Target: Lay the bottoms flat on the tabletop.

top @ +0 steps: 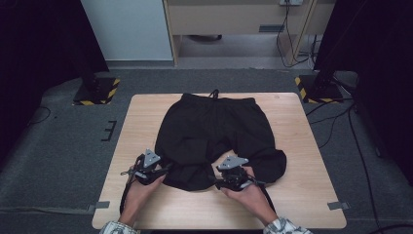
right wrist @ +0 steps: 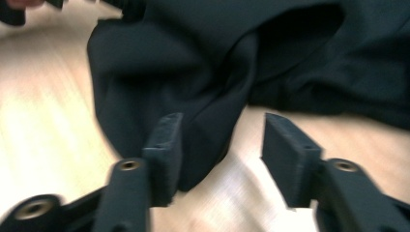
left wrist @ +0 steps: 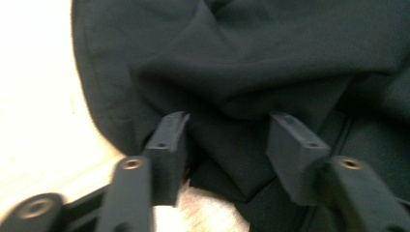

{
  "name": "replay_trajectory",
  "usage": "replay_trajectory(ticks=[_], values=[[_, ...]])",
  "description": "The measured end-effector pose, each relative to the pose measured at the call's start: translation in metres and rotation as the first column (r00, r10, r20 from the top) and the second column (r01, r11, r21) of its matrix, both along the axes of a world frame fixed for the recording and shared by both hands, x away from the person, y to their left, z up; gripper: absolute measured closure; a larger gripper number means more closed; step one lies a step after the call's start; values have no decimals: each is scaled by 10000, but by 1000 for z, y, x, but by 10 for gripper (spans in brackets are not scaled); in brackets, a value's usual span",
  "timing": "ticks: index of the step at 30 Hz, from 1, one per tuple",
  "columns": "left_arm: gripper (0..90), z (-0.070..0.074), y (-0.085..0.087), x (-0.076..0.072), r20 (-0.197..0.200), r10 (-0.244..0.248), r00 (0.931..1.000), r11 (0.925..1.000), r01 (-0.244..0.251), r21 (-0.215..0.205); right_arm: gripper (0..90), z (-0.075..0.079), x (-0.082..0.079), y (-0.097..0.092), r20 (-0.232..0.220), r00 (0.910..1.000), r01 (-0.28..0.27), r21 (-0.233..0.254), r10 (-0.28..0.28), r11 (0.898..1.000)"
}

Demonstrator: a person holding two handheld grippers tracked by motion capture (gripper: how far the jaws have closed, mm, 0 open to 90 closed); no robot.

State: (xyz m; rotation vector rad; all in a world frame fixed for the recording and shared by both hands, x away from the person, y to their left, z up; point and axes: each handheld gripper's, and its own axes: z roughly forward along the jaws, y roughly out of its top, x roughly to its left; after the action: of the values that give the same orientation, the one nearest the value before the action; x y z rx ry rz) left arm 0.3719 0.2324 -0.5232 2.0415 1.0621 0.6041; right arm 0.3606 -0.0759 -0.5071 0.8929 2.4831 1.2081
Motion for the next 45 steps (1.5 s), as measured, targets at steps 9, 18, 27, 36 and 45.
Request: replay_trajectory(ticks=[9, 18, 27, 36, 45], values=[[876, 7, 3, 2, 11, 62, 10000, 9995, -61, -324, 457, 13, 43, 28, -174, 9998, 73, 270, -69, 9996], [881, 34, 15, -7, 698, 403, 9967, 9908, -308, -1321, 887, 26, 51, 42, -30, 9995, -320, 481, 322, 9983], [885, 57, 12, 17, 739, 619, 9953, 9916, -529, -1176, 892, 53, 62, 26, 316, 9993, -222, 666, 202, 9975], [886, 75, -2, 37, 711, 414, 9966, 9982, -382, -458, 894, 63, 62, 6, 492, 9988, -10, 981, -38, 9952], [879, 64, 3, 38, 494, 436, 9978, 9978, -409, -531, 898, 65, 63, -6, 524, 9982, 269, 555, -298, 9981]])
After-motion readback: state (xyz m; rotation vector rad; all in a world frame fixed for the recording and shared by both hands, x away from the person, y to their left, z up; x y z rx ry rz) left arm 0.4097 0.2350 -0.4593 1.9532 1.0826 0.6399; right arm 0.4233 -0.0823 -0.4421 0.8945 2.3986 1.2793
